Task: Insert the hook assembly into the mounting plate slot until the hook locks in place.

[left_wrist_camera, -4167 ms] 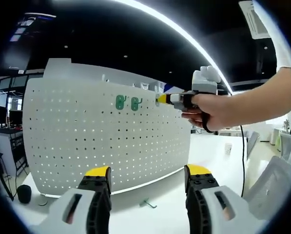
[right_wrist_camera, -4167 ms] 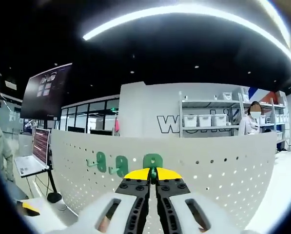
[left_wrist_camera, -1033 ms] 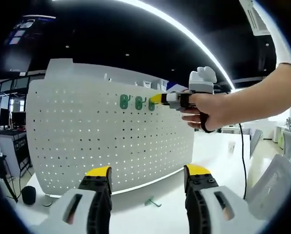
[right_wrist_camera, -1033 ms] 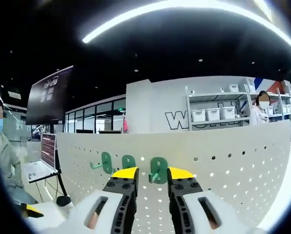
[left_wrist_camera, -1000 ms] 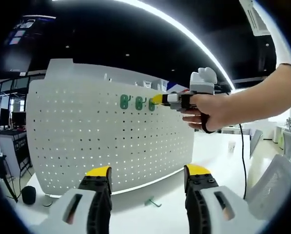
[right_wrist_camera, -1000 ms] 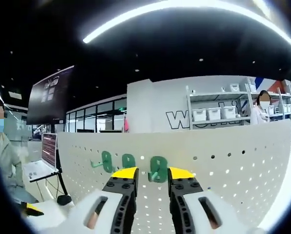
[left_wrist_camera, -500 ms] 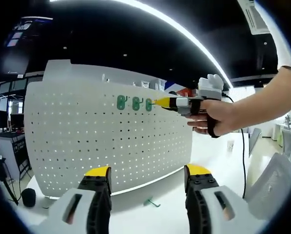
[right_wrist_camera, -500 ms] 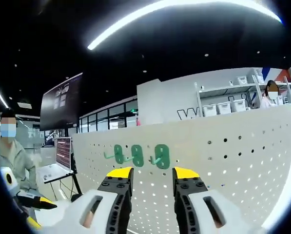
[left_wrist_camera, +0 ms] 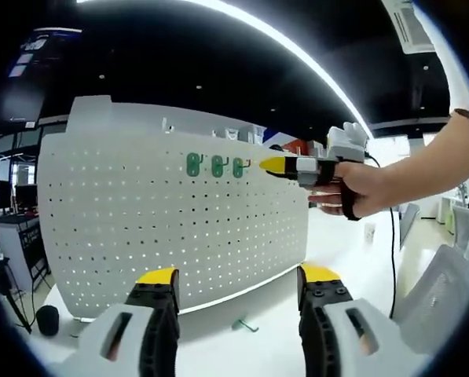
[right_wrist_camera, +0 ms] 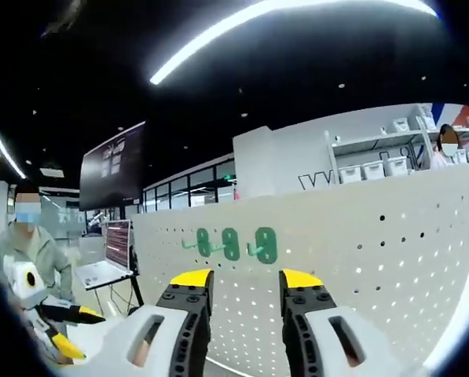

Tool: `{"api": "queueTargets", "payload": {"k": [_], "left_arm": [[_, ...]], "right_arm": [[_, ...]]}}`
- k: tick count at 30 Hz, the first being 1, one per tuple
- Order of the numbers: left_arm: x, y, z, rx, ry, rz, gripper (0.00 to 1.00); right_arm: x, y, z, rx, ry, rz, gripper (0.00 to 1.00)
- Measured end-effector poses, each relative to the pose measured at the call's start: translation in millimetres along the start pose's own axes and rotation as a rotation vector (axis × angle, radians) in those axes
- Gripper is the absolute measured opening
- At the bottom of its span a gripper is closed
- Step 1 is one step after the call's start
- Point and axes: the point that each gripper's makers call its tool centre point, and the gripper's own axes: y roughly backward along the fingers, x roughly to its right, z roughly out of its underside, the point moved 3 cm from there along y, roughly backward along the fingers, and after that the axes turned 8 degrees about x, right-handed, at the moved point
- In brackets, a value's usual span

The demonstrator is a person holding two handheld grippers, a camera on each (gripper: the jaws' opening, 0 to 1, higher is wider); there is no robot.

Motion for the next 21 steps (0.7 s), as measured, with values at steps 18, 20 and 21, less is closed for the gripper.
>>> {"api": "queueTargets", "payload": {"k": [18,20,21], "left_arm": [[-2.4,1.9,-5.2,0.01,-0.002,-0.007,0.64],[-2.1,1.6,-6.0,0.01,-0.003,-0.006,0.64],[-1.7,1.5,-6.3,0.01,-0.002,-0.004,0.64]], "right_arm": [[-14.1,43.5,13.3,-0.022,-0.016,-0.063,0.37],[-15.5,49.4,14.7,-0.025,-0.016,-0.063,0.38],[-16.1,53.0,15.3,-0.025,-0.019,-0.064,0.39]]}}
